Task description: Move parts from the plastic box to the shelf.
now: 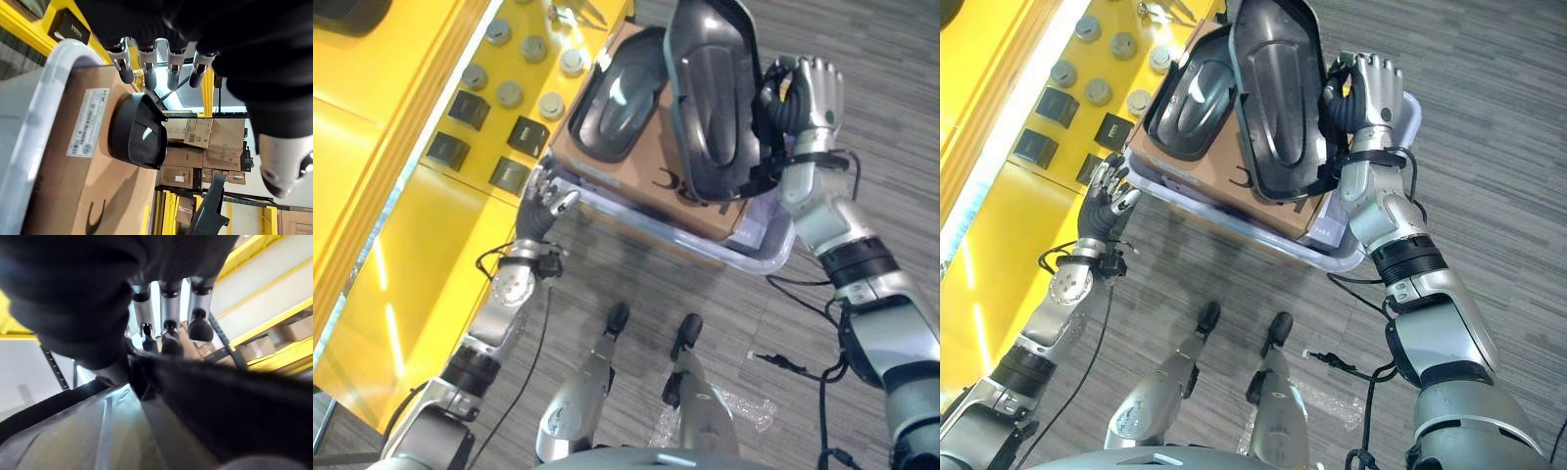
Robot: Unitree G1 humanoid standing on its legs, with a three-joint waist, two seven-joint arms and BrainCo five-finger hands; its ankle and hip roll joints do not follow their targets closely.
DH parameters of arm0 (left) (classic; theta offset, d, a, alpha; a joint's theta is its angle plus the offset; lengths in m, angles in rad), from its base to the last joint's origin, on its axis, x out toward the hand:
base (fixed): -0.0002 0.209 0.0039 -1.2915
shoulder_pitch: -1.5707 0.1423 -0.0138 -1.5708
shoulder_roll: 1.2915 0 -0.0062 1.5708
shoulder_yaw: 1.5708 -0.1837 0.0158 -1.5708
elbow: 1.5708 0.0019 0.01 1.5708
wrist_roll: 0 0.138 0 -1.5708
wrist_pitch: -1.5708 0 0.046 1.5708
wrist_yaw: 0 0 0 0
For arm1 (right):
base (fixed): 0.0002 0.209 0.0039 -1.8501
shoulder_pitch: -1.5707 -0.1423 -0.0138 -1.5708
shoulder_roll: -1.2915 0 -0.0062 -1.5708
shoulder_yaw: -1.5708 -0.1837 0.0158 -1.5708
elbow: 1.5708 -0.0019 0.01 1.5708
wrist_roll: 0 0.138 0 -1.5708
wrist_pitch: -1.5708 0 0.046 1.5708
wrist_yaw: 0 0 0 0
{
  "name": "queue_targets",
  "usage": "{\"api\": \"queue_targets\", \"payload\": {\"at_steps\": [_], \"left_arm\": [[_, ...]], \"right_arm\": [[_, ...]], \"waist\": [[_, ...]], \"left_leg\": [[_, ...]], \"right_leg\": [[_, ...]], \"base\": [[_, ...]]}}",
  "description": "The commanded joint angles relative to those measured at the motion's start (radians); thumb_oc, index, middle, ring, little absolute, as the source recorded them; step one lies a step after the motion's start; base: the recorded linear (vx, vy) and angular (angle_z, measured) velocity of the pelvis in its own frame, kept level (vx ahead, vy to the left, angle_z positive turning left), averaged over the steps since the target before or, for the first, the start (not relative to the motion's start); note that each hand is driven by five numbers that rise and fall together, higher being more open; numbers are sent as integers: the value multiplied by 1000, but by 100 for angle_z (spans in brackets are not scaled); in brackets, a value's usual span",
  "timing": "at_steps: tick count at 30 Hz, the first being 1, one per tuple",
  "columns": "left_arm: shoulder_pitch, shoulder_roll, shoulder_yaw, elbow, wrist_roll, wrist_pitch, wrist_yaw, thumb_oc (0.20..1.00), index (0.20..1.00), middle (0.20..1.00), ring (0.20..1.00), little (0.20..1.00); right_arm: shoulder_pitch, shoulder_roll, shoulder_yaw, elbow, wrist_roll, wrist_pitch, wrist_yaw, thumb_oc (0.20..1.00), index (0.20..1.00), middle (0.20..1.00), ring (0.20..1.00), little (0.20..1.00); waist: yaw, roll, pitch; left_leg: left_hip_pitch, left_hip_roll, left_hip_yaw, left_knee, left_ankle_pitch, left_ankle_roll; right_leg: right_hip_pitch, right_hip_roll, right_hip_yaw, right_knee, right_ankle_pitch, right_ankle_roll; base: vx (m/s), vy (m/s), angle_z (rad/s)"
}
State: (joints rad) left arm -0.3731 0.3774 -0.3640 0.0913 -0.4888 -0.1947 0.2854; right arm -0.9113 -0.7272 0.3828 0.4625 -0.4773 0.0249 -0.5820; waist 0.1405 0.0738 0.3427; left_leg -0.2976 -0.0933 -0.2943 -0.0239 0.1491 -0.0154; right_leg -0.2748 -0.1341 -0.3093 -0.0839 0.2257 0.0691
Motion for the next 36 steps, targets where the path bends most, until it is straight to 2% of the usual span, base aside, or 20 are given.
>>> {"api": "queue_targets", "payload": {"at_steps": [1,4,14,24,36], "left_arm": [[-8,25,-50,-41,-106,-33,-48,1000,1000,1000,1000,1000],[-54,22,-96,-55,-165,-18,-64,1000,1000,1000,1000,1000],[-108,-13,-167,-69,-278,-3,-77,1000,1000,1000,1000,1000],[-131,-49,-198,-30,-180,42,-68,1000,1000,1000,1000,1000],[-137,-118,-166,71,-148,51,-5,1000,1000,1000,1000,1000]], "right_arm": [[-18,-65,12,-87,-44,-36,-7,200,200,200,200,200],[-14,-68,36,-163,-76,-45,26,200,200,200,200,200],[-5,-58,102,-248,-109,-71,88,200,200,200,200,200],[6,-6,137,-289,-123,-82,131,200,200,200,200,200],[20,62,155,-373,-153,-86,143,200,200,200,200,200]], "waist": [[0,-54,-90],[-22,-69,-122],[-64,-83,-187],[-76,-70,-236],[-81,-72,-258]], "left_leg": [[19,57,52,-63,-47,-42],[52,67,71,-63,-60,-41],[125,91,125,-63,-91,-42],[180,101,147,-63,-111,-42],[199,102,156,-63,-116,-40]], "right_leg": [[130,-71,19,9,-171,110],[151,-66,31,12,-183,107],[194,-45,76,7,-197,102],[244,-39,84,2,-208,99],[267,-40,83,1,-212,97]], "base": [[39,-20,-18],[29,-36,-21],[19,-19,-17],[22,-12,-12],[5,0,-1]]}}
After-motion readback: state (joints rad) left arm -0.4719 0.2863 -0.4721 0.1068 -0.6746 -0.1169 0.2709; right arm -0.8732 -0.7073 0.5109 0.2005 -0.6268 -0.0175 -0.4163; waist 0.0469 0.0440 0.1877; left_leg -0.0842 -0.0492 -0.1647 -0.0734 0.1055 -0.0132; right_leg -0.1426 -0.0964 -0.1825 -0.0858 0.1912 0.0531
